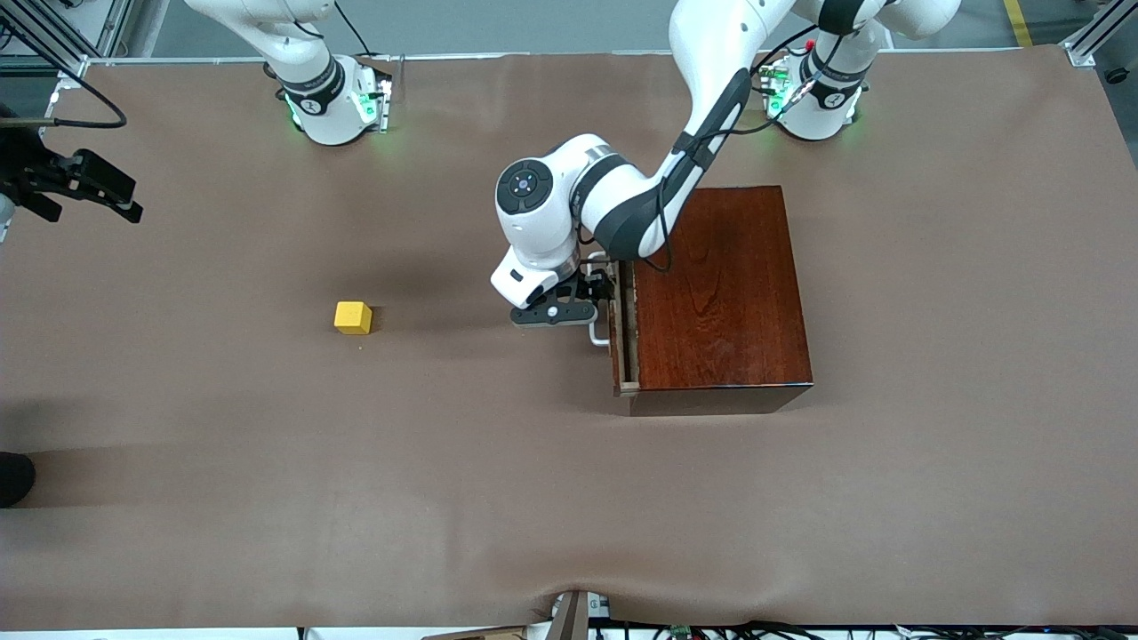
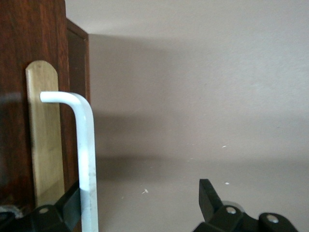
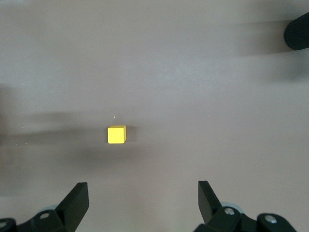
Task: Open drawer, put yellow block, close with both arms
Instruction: 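Pull the drawer open by its handle with the left gripper, then reach the right gripper to the yellow cube while the left gripper withdraws, then grasp the yellow cube with the right gripper and lift it, then carry the yellow cube into the open drawer and release it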
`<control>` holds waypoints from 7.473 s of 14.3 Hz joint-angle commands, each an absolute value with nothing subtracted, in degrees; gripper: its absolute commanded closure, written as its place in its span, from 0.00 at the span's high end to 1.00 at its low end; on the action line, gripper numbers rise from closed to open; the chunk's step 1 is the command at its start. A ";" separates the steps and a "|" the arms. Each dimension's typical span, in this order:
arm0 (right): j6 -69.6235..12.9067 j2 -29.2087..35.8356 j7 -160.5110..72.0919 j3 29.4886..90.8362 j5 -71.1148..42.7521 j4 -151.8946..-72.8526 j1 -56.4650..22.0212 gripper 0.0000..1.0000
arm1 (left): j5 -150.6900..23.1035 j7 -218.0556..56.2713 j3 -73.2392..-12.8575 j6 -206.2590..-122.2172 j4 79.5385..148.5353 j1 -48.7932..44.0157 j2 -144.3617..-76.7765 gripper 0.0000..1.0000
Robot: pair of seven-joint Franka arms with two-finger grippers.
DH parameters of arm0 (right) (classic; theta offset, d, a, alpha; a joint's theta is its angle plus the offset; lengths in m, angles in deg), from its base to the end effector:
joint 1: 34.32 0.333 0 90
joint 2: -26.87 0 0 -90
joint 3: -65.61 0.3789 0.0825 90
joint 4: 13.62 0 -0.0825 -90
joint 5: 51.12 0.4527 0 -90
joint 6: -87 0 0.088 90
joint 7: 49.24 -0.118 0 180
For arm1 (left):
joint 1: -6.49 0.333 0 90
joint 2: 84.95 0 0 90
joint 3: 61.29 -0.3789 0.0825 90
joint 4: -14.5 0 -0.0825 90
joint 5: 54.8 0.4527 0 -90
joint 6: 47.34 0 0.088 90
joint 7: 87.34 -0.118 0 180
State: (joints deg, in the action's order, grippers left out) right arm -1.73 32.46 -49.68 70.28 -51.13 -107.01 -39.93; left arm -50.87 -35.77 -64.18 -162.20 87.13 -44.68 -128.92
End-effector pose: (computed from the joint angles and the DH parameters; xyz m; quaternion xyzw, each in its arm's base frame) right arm 0.5844 -0.0069 0.7012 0.9999 -0.0122 0.0079 0.0041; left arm 0.5603 -0.6374 0.2997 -0.9987 -0.0070 -0.0276 0.0425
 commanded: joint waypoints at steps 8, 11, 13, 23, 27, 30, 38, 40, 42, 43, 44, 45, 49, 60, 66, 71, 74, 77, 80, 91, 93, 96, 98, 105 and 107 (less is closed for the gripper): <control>-0.98 32.05 -49.59 70.71 -50.76 -105.99 -40.74 1.00 | -53.31 -35.93 -63.04 -167.92 84.46 -45.54 -131.18 1.00; -0.98 32.05 -49.59 70.71 -50.76 -105.99 -40.74 1.00 | -53.31 -35.93 -62.87 -168.71 84.11 -45.72 -131.70 1.00; -0.98 32.05 -49.59 70.71 -50.76 -105.99 -40.74 1.00 | -53.39 -35.93 -62.52 -168.72 83.41 -46.07 -132.23 1.00; -1.07 32.05 -49.59 70.71 -50.76 -105.99 -40.74 1.00 | -58.14 -33.55 -62.34 -172.30 83.06 -46.07 -132.23 1.00; -1.07 32.05 -49.68 70.71 -50.76 -105.99 -40.56 1.00 | -58.14 -33.47 -62.87 -177.06 82.97 -46.07 -132.85 1.00; -0.98 32.05 -49.68 70.71 -50.76 -105.99 -40.38 1.00 | -58.14 -33.38 -62.43 -178.55 82.88 -46.07 -133.63 1.00; 1.04 32.40 -53.78 71.15 -50.15 -110.80 -30.48 1.00 | -58.14 -31.98 -62.17 -181.02 81.03 -46.51 -134.17 1.00; -0.10 32.58 -60.82 71.24 -50.15 -113.36 -26.52 1.00 | -58.14 -30.83 -62.25 -181.02 81.03 -47.39 -133.82 1.00; -4.81 33.36 -61.90 71.24 -50.06 -118.96 -25.27 1.00 | -58.14 -30.39 -62.43 -181.02 81.12 -47.48 -133.29 1.00; -8.85 34.67 -61.90 71.24 -49.97 -123.61 -25.01 1.00 | -58.05 -30.30 -62.60 -180.93 81.21 -47.48 -133.03 1.00; -12.98 35.47 -61.98 71.24 -49.54 -128.09 -24.92 1.00 | -58.05 -30.30 -62.78 -180.41 81.30 -47.48 -132.68 1.00; -17.20 36.35 -61.99 71.15 -47.79 -132.49 -25.09 1.00 | -57.97 -30.30 -63.04 -179.71 81.47 -47.48 -131.28 1.00; -36.44 37.15 -62.07 71.06 -46.63 -148.49 -25.35 1.00 | -57.97 -30.30 -62.96 -174.52 81.56 -46.17 -127.15 1.00; -69.27 16.78 -61.90 70.80 -45.67 -155.31 -27.90 1.00 | -57.44 -40.21 -63.22 -154.50 84.54 -23.77 -113.26 1.00; -68.66 11.31 -61.98 70.71 -45.67 -151.69 -28.78 1.00 | -57.44 -54.01 -63.13 -150.61 91.65 -12.42 -106.23 1.00; -65.33 10.43 -61.37 70.71 -45.67 -151.69 -28.26 0.22 | -57.44 -63.59 -63.22 -150.61 101.05 -8.55 -98.24 1.00; -62.09 13.66 -60.93 70.71 -45.84 -151.25 -28.34 0.02 | -57.35 -69.74 -63.22 -150.44 105.89 -6.79 -93.93 1.00; -47.10 23.05 -60.93 70.71 -46.28 -146.88 -28.34 0.02 | -57.35 -77.38 -63.22 -148.95 110.11 -3.98 -89.35 1.00; -21.80 28.44 -61.37 70.80 -46.37 -132.33 -28.17 0.02 | -55.43 -85.38 -63.13 -144.20 110.04 -1.95 -87.85 1.00; -6.43 6.43 -102.82 71.32 -43.73 -86.61 0.64 0.00 | -52.16 -88.22 -62.43 -139.98 109.51 -1.34 -85.65 1.00; -7.48 -0.69 -108.37 71.24 -43.91 -79.13 4.51 0.00 | -52.34 -88.13 -61.73 -139.62 109.51 -1.34 -85.65 1.00; -15.45 -7.22 -110.68 70.97 -44.35 -76.46 6.63 0.00 | -52.52 -88.31 -62.08 -139.62 109.51 -1.07 -85.83 1.00; -19.86 -9.95 -109.54 70.89 -45.22 -76.54 6.99 0.00 | -52.43 -88.83 -62.08 -139.62 109.51 -0.37 -85.83 1.00; -29.80 -16.90 -104.88 70.71 -51.55 -77.07 6.02 0.00 | -52.78 -88.40 -61.81 -139.62 109.60 -0.46 -86.00 1.00; -30.68 -18.30 -104.96 70.71 -52.69 -77.07 6.02 0.00 | -53.13 -88.22 -61.81 -139.54 109.51 -0.46 -86.09 1.00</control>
